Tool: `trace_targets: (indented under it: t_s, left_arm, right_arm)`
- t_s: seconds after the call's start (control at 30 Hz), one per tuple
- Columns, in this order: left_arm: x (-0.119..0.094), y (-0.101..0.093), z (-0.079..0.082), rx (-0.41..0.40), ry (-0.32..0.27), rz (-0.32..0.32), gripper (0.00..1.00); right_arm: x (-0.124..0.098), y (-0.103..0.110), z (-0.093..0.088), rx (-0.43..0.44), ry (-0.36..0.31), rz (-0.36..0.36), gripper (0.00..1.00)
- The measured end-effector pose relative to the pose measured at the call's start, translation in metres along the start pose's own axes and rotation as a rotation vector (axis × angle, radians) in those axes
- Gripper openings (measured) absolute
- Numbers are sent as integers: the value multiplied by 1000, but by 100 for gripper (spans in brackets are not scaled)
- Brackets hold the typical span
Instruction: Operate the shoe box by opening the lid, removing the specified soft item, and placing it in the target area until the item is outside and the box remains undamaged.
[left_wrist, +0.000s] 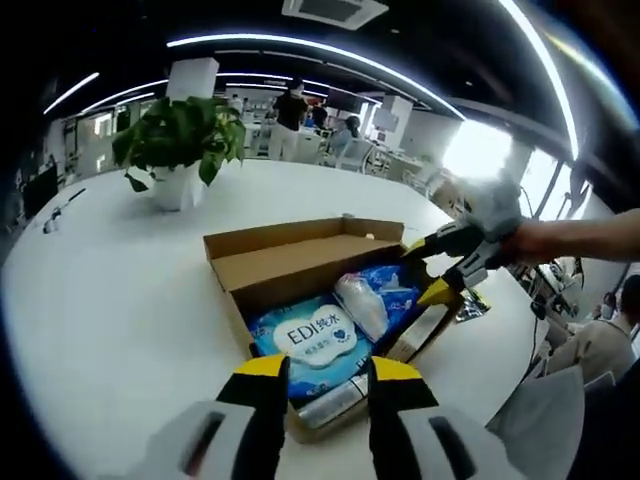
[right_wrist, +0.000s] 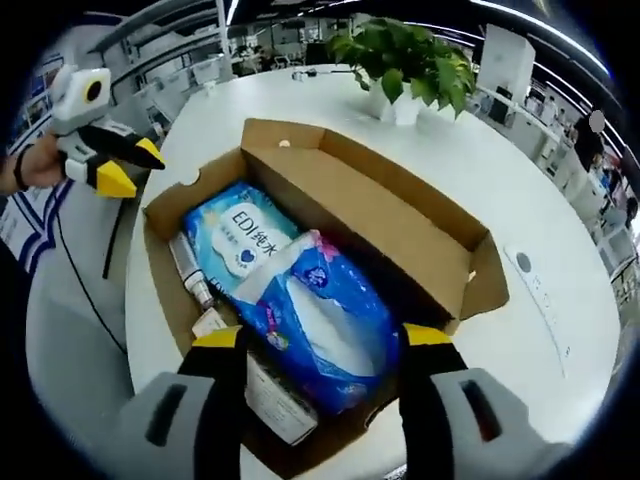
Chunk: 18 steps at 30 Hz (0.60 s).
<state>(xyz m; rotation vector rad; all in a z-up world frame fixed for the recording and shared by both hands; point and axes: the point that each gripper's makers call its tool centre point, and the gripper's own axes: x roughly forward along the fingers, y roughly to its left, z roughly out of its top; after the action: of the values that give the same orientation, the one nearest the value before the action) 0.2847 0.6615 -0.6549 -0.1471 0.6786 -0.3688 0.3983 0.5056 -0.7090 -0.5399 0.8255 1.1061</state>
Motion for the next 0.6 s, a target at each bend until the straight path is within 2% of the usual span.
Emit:
trace_targets:
  t_s: [0.17,0.33,0.47,0.6]
  left_arm:
    - [-7,4,-4,-1,3,6,33]
    - [-12,4,-8,-1,10,8,34]
    - [-14,7,-13,-11,23,21,33]
    - [-17,7,-14,-9,25,23,33]
  right_arm:
    - [11,-2,-5,-100,77,12,58]
    - [23,1,-5,-120,119,39,60]
    - [33,7,-10,-233,199,63,60]
    - [40,8,-8,-250,217,81,61]
